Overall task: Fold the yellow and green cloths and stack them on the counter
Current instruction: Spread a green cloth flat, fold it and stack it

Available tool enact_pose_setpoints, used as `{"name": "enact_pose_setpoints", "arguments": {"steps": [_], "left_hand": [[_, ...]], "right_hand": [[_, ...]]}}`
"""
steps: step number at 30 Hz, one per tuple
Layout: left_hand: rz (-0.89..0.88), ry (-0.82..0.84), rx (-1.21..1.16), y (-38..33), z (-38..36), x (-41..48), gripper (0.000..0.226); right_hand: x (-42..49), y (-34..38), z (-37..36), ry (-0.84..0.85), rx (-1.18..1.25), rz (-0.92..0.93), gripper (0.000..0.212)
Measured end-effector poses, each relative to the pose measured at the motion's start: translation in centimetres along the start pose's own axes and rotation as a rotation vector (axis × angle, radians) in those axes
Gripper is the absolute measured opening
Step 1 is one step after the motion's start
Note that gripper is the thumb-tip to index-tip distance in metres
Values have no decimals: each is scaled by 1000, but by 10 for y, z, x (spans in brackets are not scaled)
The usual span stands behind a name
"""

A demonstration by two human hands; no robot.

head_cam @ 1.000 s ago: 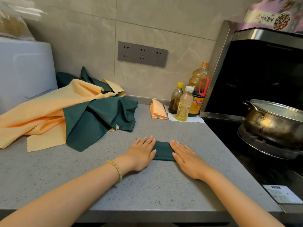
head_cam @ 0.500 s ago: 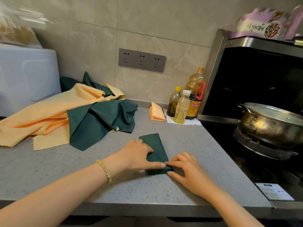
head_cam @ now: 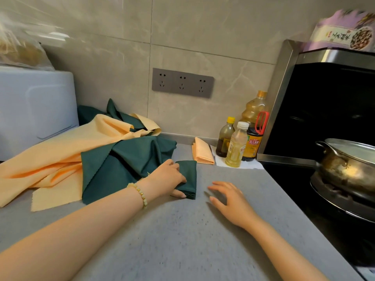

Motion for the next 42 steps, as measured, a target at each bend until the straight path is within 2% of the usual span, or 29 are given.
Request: {"name": "enact_pose_setpoints", "arguments": {"steps": [4,8,14,21,26,30,35,39,40,42], "left_hand": [[47,101,68,26,-21,44,55],[94,163,85,45,-32,88,53],[146,201,98,77,-48,130,49],[239,163,137,95,-53,151,46],[237,-115,96,95,-10,102,66],[389,-224,62,138,14,28,70],[725,-158,-101,219,1,-53,49],[817,-68,-92,238,-8,-83,22],[820,-81,-84,238,-6,-85,21],[820,-255,-156,242,17,-95,23]], "right_hand": [[57,-16,-5,66,-143,-9,55],[109,-30,-16,105,-222,-12,56],[153,-36,-41,131,-203,-11,53],[165,-41,-48,128,-161,-15,51],[157,-14,-31,58,-131,72,56],[150,39,-12,-3,-25,182,55],[155,110,3,-14,-21,291,55],[163,155,11,-24,-64,347,54],[164,161,13,-31,-65,357,53],[164,181,21,-40,-50,377,50]]}}
Point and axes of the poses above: each hand's wrist, its own x-axis towards the middle knuckle, its own z-axis out of the back of the hand, y = z × x, the point moved 9 cm from there along x, towards the middle knuckle, and after that the axes turned 6 degrees about -x, right-handed, at the moved point
